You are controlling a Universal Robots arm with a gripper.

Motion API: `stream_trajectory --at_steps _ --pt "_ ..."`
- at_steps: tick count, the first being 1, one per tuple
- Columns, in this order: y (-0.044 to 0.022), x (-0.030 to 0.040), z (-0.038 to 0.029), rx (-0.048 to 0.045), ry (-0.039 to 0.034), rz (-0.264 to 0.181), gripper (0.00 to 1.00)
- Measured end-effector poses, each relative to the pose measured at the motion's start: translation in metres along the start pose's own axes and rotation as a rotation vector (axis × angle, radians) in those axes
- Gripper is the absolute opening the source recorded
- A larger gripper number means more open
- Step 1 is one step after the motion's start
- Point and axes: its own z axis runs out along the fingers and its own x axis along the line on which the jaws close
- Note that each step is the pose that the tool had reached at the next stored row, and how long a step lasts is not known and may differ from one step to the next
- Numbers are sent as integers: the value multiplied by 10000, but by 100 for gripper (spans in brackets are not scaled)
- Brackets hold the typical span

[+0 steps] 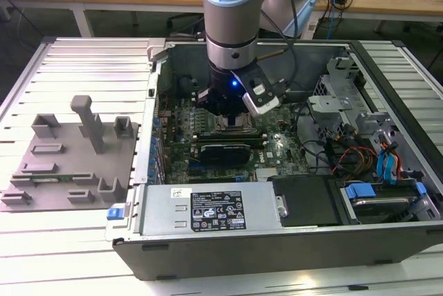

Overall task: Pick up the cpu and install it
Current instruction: 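Install the second cpu locking lever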

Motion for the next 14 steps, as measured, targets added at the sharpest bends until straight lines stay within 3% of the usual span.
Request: stream_trajectory --at_steps 3,7,11,14 --pt "57 -1 10 2 1 -1 11" --pt "192 -5 31 1 1 0 11" --pt "224 -71 42 5 1 1 11" --pt "237 -75 33 11 3 2 11"
